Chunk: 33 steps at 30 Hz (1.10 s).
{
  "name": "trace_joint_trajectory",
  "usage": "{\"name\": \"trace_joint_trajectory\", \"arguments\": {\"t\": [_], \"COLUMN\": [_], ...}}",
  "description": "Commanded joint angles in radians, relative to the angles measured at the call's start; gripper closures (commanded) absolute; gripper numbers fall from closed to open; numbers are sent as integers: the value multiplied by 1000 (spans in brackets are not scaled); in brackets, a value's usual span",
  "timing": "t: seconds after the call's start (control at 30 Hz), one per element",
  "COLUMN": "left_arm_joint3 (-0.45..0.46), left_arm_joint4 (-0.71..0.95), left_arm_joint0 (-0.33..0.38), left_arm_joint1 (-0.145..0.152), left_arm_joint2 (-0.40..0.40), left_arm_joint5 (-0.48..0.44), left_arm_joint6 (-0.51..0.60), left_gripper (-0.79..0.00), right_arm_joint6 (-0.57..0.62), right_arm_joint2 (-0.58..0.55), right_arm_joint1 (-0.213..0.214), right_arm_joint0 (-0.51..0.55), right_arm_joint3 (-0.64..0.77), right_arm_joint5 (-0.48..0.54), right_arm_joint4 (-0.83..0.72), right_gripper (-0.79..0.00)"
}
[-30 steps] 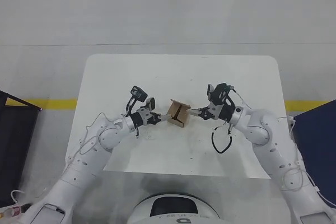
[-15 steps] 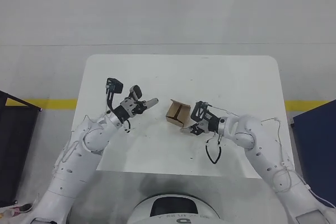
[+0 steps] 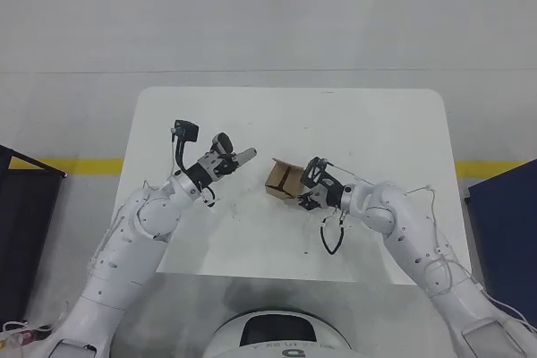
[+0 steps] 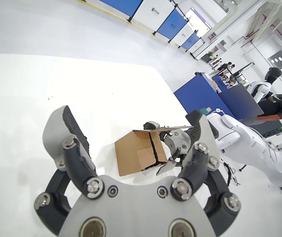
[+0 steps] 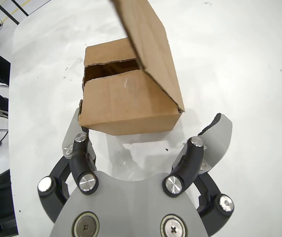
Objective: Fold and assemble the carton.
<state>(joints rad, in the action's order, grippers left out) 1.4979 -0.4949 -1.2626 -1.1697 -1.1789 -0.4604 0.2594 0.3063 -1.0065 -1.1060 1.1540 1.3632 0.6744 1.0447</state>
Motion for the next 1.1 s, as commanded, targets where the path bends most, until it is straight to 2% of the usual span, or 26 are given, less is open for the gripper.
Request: {"name": "trace_joint_trajectory", "arguments": {"t": [0.0,0.07,0.1,0.13,0.37,0.57,0.67,0.7,0.77,0.83,0.87,0.97,1.07], "left_arm_joint3": [-13,-25,-30,-33,-23,7,22,25,30,19,9,-51,-115], "left_arm_joint4": [1,5,6,7,9,8,-22,-33,-57,-41,-28,196,320], "left_arm_joint0": [-1,1,2,3,-11,-47,-35,-26,1,33,51,91,147], "left_arm_joint1": [-1,-3,-3,-4,0,9,12,12,10,4,1,-17,-31], "left_arm_joint2": [7,12,14,14,-14,-79,-90,-88,-71,-47,-36,-1,33], "left_arm_joint5": [-5,-13,-15,-18,-32,-45,-25,-14,6,19,22,-11,7], "left_arm_joint6": [1,-1,-1,0,-18,-73,-46,-33,3,29,39,38,95], "left_gripper": [-785,-785,-785,-785,-785,-785,-785,-785,-785,-785,-785,-785,-785], "right_arm_joint6": [-6,-12,-12,-11,-5,-6,-7,-7,-7,-11,-16,-17,-17], "right_arm_joint2": [1,0,2,4,22,50,61,64,67,64,61,59,59], "right_arm_joint1": [-1,-2,-3,-3,-13,-24,-29,-30,-32,-33,-32,-32,-32], "right_arm_joint0": [-10,-21,-28,-35,-103,-140,-153,-155,-160,-161,-158,-157,-157], "right_arm_joint3": [-11,-22,-24,-29,-81,-108,-116,-117,-117,-108,-102,-99,-99], "right_arm_joint5": [5,12,22,34,68,78,76,73,68,58,55,52,52], "right_arm_joint4": [-1,-2,2,2,-3,-3,0,1,3,4,5,6,6], "right_gripper": [-372,-363,-296,-268,-191,-228,-305,-366,-554,-659,-785,-785,-785]}}
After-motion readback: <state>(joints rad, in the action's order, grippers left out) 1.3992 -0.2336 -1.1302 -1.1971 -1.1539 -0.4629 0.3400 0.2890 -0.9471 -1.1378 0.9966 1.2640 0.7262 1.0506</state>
